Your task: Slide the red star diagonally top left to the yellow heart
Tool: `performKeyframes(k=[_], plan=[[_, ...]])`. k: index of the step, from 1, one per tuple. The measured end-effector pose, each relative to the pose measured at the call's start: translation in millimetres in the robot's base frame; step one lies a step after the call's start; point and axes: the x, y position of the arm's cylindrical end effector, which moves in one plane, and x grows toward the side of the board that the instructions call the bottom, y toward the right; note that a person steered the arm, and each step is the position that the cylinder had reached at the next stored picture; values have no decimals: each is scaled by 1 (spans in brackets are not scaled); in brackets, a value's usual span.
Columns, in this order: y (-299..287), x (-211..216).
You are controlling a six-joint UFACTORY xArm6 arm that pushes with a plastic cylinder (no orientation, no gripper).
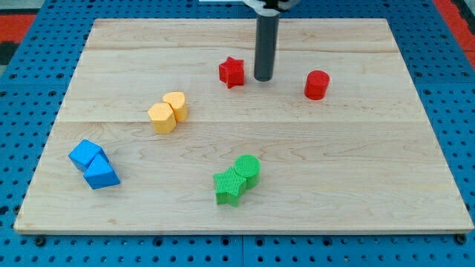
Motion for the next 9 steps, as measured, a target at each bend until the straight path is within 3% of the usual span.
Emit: performKeyframes(k=[2,4,5,6,7,8,9], plan=[[-95,0],[-49,-24],[-126,-5],[-162,8],[-64,-18],[78,-27],[195,-17]])
